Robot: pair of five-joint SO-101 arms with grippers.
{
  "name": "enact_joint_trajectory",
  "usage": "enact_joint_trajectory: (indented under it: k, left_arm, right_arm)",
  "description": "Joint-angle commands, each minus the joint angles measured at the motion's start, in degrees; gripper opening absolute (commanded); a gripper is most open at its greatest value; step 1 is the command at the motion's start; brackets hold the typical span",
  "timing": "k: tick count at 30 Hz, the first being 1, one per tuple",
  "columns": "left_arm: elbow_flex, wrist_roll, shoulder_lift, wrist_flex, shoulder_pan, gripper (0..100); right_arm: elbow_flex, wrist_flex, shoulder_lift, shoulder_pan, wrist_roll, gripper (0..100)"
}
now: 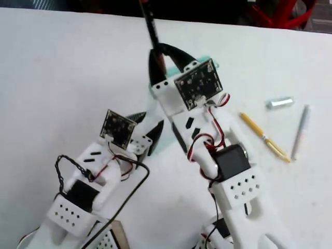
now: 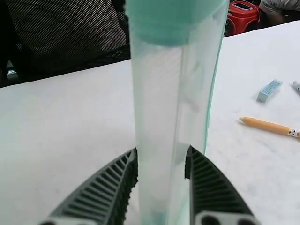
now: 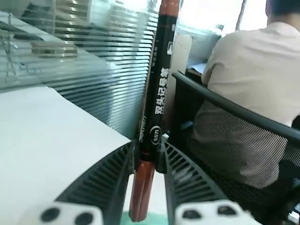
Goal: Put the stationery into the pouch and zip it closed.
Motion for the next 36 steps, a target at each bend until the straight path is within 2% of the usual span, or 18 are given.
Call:
enact_joint_trajectory:
  k: [1, 12, 18, 27, 32, 36]
  left_arm:
    - [-0.4, 0.4, -0.3, -1.1, 0.7, 17]
    - [-0.4, 0.3, -0.3, -1.0, 0.7, 17]
    - [-0.4, 0.3, -0.3, -1.1, 0.7, 17]
    - [-0.4, 0.3, -0.3, -1.1, 0.7, 17]
    - [-0.4, 0.3, -0.2, -1.1, 0.7, 17]
    - [-0.4, 0.3, -0.2, -1.1, 0.7, 17]
  right_arm:
    - [1.3, -0.2, -1.6, 2.3, 0.4, 1.9]
    - [6.9, 0.2, -1.7, 1.8, 0.4, 1.9]
    - [6.9, 0.9, -1.8, 1.9, -6.8, 1.9]
    - [6.8, 5.3, -4.4, 2.2, -6.9, 2.6]
    - [6.7, 8.9, -11.1, 0.7, -6.8, 13.9]
    - [6.7, 11.9, -14.9, 0.0, -6.8, 14.4]
